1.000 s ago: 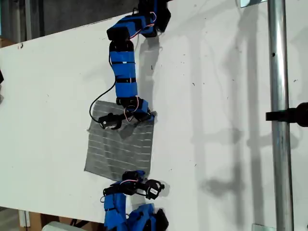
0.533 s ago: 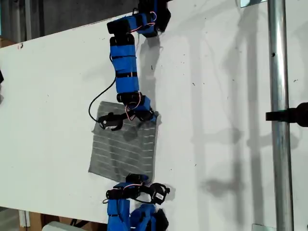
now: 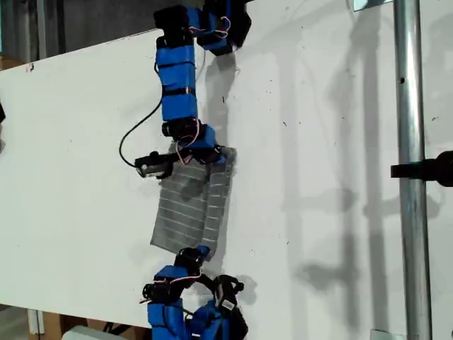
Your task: Grasp corners of a towel and fold twice.
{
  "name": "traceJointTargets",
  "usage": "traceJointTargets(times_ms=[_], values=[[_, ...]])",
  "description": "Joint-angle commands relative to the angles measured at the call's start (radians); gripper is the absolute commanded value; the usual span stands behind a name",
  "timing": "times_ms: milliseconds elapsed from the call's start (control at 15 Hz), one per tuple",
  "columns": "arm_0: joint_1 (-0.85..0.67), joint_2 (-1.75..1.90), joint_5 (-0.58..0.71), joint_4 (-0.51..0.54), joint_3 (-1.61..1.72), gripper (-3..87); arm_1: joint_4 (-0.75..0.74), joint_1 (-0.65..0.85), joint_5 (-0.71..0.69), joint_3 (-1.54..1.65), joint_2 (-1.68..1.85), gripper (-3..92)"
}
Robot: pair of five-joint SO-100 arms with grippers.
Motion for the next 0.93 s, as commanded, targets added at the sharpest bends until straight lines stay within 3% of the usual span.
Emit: traceJointTargets(times_ms=[0,200,467,667,867], values=[[-0.253,-0.126,0.244,-0.005,-0.175,-3.1,0.015,0.183,-0.098,0.04,0.13,-0.4],[-0.463,-0.377,0.44,-0.014,-0.463,-3.1,-0.038,0.4,-0.287,0.04,0.138,-0.4],[-0.595,-0.629,0.611,0.006,-0.92,-3.1,-0.1,0.575,-0.459,-0.02,0.196,-0.4],[-0.583,-0.675,0.627,0.015,-1.003,-3.0,-0.118,0.574,-0.497,-0.003,0.272,-0.4],[-0.54,-0.67,0.551,0.014,-0.827,-3.0,-0.21,0.43,-0.405,0.169,0.232,-0.4]])
